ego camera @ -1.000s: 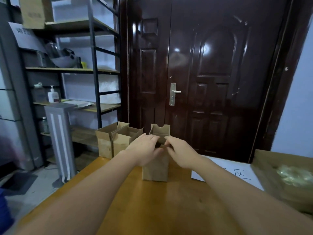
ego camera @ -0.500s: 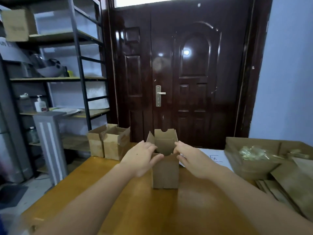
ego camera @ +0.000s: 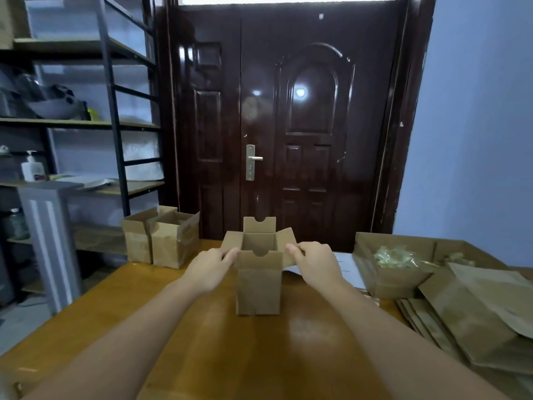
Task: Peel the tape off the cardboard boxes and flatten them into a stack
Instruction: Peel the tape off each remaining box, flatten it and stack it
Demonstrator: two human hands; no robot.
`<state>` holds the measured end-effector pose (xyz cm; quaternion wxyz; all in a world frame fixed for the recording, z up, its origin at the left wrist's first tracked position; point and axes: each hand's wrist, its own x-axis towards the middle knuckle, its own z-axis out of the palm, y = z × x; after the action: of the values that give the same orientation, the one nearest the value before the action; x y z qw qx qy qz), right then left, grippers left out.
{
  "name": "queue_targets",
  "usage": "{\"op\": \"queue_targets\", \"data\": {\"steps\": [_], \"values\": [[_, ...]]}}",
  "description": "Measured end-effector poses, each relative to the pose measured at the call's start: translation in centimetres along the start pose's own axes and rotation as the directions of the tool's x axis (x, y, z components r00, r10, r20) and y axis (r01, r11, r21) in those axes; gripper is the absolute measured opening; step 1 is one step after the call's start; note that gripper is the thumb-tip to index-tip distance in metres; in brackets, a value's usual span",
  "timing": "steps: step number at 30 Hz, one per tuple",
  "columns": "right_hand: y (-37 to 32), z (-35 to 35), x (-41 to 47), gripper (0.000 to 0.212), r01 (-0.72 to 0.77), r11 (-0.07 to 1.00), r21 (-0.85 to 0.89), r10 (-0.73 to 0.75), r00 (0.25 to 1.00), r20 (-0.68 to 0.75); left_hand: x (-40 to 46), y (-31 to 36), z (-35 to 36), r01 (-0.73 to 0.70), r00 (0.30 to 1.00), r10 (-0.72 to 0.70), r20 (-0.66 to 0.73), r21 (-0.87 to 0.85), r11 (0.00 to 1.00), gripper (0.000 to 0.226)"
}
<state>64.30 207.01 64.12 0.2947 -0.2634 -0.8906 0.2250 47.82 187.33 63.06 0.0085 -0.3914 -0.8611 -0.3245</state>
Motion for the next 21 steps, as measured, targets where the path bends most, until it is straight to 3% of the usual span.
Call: {"op": "queue_targets", "data": {"steps": [2,5,10,14,16,21], "values": [[-0.2,0.0,0.6,0.058,-0.083,0.996,-0.015,0.084,0.995,0.045,0.2,-0.5,-0.3,-0.016,0.994,0.017,0.107,-0.015,1.0,0.06],[-0.5,0.0,1.0,0.085,-0.144,0.987,-0.075,0.154,0.977,0.149,0.3,-1.1,-0.2,-0.073,0.976,0.049,0.213,0.107,0.992,0.077],[-1.6,0.8,0.5,0.071,-0.023,0.959,-0.284,0.101,0.96,0.261,0.4,-0.5,0.8,-0.099,0.977,0.067,0.203,0.153,0.983,0.082],[-1.3,2.4,0.0,0.059,0.004,0.991,-0.133,0.038,0.951,0.308,0.0,-0.5,2.4,-0.074,0.976,0.058,0.209,0.069,0.995,0.08],[-1.0,3.1,-0.3,0.065,-0.027,0.999,-0.036,0.037,0.952,0.305,-0.2,-0.6,3.0,-0.061,0.983,0.053,0.178,0.043,0.997,0.078],[-0.5,3.0,-0.4,0.077,-0.077,0.997,0.013,0.068,0.93,0.362,-0.9,-0.4,3.1,-0.086,0.993,0.076,0.089,0.119,0.989,0.078]]}}
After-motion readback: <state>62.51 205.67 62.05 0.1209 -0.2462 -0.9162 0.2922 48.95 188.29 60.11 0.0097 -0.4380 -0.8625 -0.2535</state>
